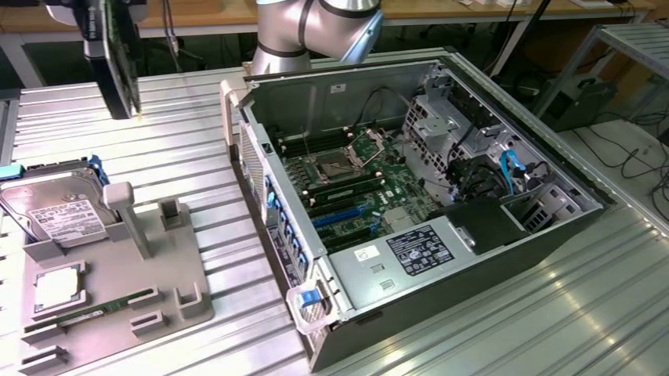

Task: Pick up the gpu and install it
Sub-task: 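Pick up the gpu and move the gpu toward the slot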

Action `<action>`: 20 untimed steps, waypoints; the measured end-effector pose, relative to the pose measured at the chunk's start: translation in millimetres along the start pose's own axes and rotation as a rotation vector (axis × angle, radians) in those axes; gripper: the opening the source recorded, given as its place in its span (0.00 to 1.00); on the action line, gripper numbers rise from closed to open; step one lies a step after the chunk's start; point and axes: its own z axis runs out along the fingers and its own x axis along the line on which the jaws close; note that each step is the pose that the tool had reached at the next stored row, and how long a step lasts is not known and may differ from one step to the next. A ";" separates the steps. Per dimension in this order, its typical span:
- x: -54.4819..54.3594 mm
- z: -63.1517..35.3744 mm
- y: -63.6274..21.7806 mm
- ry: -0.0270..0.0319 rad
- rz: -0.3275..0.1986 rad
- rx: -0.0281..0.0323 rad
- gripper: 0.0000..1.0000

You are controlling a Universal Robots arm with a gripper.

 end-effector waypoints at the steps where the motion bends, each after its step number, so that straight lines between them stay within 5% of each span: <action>1: -6.3 0.5 0.2 -0.0002 0.000 -0.0002 0.28; 12: -29.0 5.8 0.8 0.0021 -0.067 -0.0008 0.28; 20: -64.0 14.9 1.9 0.0019 -0.064 -0.0008 0.28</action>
